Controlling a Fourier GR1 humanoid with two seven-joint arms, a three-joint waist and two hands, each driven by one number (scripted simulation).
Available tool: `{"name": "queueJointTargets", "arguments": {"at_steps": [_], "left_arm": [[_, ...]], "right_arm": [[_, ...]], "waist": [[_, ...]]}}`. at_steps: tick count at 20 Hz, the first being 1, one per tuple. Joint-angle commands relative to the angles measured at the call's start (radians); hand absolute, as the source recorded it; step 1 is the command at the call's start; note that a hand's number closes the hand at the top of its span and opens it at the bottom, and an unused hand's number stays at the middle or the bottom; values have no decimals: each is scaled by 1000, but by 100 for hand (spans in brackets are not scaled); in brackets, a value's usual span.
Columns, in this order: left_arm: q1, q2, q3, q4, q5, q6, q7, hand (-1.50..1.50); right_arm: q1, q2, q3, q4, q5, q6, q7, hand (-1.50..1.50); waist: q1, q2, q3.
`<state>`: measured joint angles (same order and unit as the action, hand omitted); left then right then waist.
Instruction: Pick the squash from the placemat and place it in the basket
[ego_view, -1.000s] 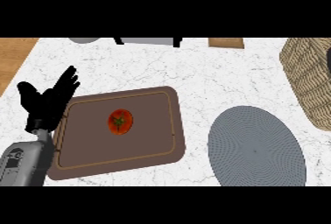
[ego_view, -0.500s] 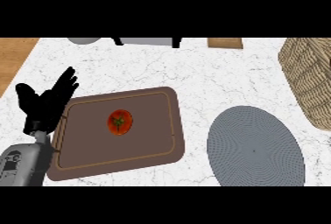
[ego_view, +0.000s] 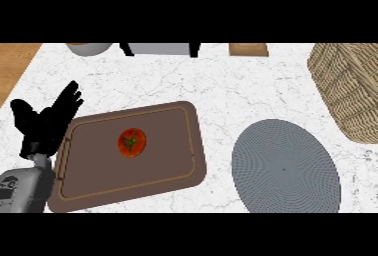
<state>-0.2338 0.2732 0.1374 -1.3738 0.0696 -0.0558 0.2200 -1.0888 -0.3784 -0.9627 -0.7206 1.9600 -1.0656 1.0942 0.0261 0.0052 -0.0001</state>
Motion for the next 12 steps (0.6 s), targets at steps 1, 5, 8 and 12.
{"name": "queueJointTargets", "arguments": {"at_steps": [1,5,8,12], "left_arm": [[0,17,27,18,-4,16,5,0],[52,14,37,15,-1,8,-39,0],[72,23,43,0,-7,19,-14,0],[61,6,27,-11,-9,24,3,0]], "right_arm": [[49,107,-14,-175,-3,-107,102,-150],[109,302,11,-371,-83,-44,68,-150],[215,371,68,-501,-162,77,14,-150],[304,376,212,-639,-257,169,44,-150]], "waist": [[-45,-18,-2],[-59,-27,-2],[-79,-37,-2],[-72,-38,-2]]}}
